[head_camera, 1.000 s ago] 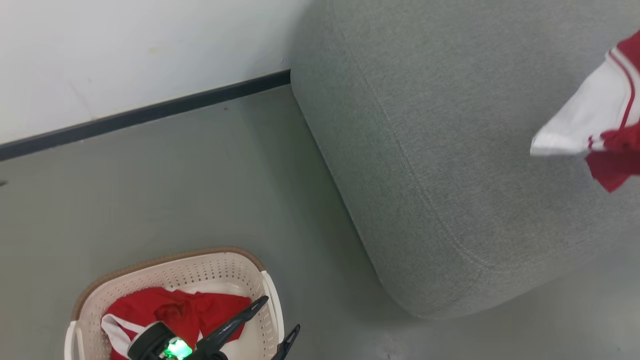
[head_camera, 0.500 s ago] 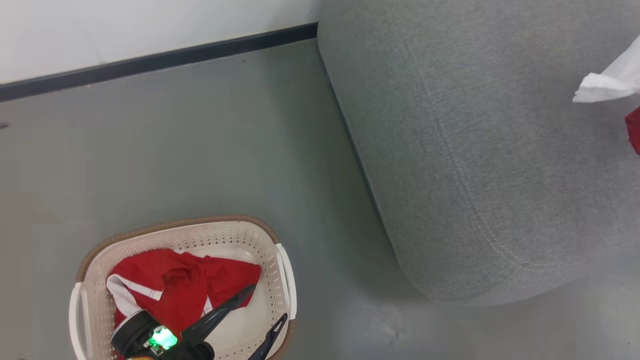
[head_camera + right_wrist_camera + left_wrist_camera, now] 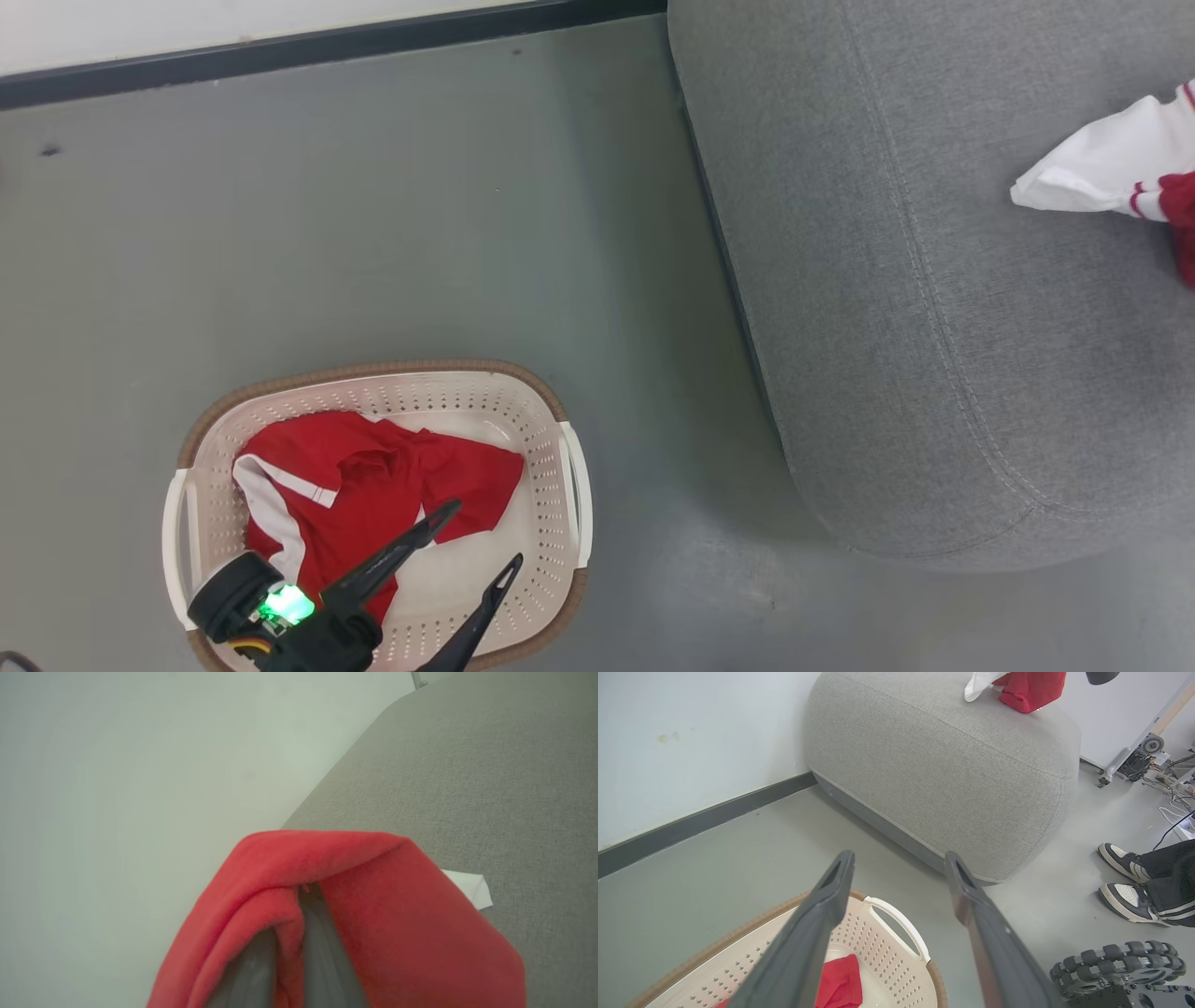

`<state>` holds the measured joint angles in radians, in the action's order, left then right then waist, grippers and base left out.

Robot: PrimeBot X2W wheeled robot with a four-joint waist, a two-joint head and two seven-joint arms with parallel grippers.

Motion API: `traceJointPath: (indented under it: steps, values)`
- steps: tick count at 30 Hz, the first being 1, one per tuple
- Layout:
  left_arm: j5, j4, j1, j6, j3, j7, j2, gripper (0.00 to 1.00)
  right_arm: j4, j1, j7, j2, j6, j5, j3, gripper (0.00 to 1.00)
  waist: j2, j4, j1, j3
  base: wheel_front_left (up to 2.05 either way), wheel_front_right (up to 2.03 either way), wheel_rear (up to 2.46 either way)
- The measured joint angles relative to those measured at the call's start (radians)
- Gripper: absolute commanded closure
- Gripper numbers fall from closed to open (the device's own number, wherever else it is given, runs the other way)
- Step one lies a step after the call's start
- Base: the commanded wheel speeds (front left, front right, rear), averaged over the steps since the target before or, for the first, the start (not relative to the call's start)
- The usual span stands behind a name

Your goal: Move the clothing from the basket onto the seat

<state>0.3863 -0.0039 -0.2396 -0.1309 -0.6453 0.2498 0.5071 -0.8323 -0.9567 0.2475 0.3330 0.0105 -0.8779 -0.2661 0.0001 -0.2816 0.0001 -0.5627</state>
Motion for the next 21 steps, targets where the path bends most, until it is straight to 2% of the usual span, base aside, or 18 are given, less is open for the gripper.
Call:
traceJointPath:
  steps: [6,7,8,9,21]
  values:
    - [0.000,0.000,0.000,0.000,0.012,0.000,0.003,0.00,-0.090,-0.018,-0.001,-0.003,-0.047,0.015,0.002,1.00,0.0000,0.006,0.0000,-0.008,0.00,0.00,0.00]
    - [0.001,0.000,0.000,0.000,0.013,0.000,0.003,0.00,-0.098,-0.019,-0.001,0.001,-0.048,0.016,0.006,0.86,-0.0001,0.005,0.0000,-0.008,0.00,0.00,0.00]
    - [0.004,0.000,0.001,0.000,0.015,0.000,0.004,0.00,-0.108,-0.022,-0.001,0.003,-0.054,0.019,0.011,0.45,-0.0001,0.004,-0.0001,-0.008,0.00,0.00,0.00]
    - [0.009,0.001,0.003,0.000,0.018,0.000,0.004,0.00,-0.118,-0.026,-0.002,0.004,-0.056,0.030,0.021,0.00,0.0000,0.002,-0.0001,-0.007,0.00,0.00,0.00]
    - [0.026,0.015,0.003,0.000,0.011,0.000,-0.003,0.00,-0.210,-0.038,-0.017,0.024,-0.064,0.117,0.103,0.00,-0.0001,-0.016,-0.0001,0.016,0.00,0.00,0.00]
